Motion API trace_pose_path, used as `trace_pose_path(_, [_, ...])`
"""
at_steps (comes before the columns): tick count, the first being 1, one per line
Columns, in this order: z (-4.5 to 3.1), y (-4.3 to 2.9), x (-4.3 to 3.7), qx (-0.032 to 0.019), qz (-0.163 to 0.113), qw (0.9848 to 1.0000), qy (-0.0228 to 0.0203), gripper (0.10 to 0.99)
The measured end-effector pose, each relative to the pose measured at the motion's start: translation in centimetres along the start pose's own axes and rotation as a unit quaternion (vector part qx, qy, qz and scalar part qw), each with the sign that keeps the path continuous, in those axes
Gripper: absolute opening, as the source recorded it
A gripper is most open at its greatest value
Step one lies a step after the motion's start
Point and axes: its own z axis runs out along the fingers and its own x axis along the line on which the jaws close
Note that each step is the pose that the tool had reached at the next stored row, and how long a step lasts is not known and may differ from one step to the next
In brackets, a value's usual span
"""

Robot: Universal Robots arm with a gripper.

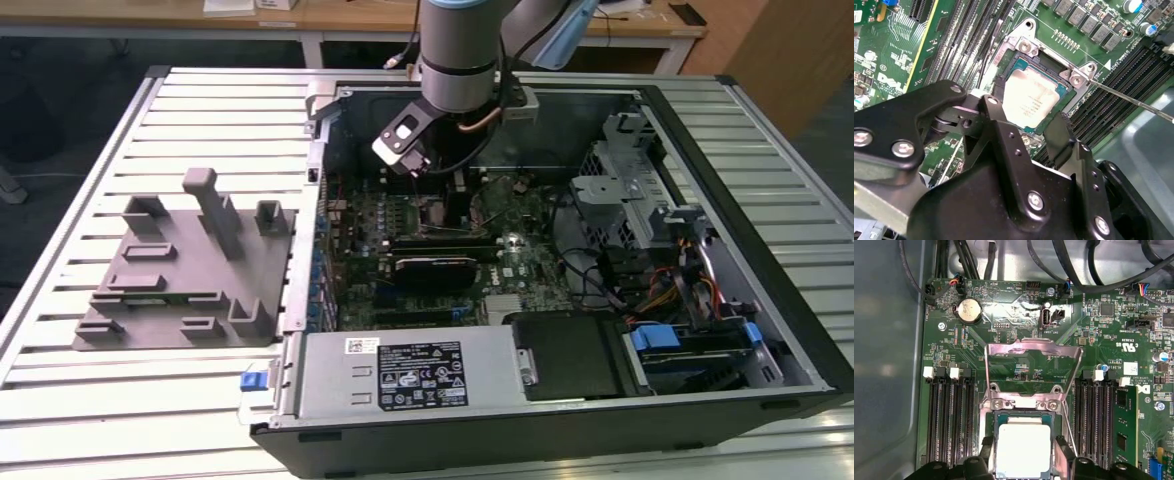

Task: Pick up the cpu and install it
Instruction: 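Place the cpu into insertion slot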

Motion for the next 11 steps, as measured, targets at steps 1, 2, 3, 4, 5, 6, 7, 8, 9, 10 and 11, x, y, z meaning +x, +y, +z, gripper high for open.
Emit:
trace_pose_path(1, [0.0, 0.0, 0.0, 0.0, 0.0, 1.0, 0.0, 0.58])
trace_pose_path(2, [0.0, 0.0, 0.0, 0.0, 0.0, 1.0, 0.0, 0.518])
trace_pose_path(3, [-0.01, 0.0, 0.0, 0.0, 0.0, 1.0, 0.0, 0.518])
trace_pose_path(4, [-0.01, 0.0, 0.0, 0.0, 0.0, 1.0, 0.0, 0.455])
trace_pose_path(5, [-0.01, 0.0, 0.0, 0.0, 0.0, 1.0, 0.0, 0.396])
trace_pose_path(6, [-0.01, 0.0, 0.0, 0.0, 0.0, 1.0, 0.0, 0.396])
trace_pose_path(7, [-0.01, 0.0, 0.0, 0.0, 0.0, 1.0, -0.0001, 0.341])
trace_pose_path(8, [-0.01, 0.0, 0.0, 0.0, 0.0, 1.0, 0.0, 0.282])
trace_pose_path(9, [-0.01, 0.0, 0.0, 0.0, 0.0, 1.0, 0.0, 0.282])
trace_pose_path(10, [-0.01, 0.0, 0.0, 0.0, 0.0, 1.0, 0.0, 0.224])
trace_pose_path(11, [-0.02, 0.0, 0.0, 0.0, 0.0, 1.0, 0.0, 0.165])
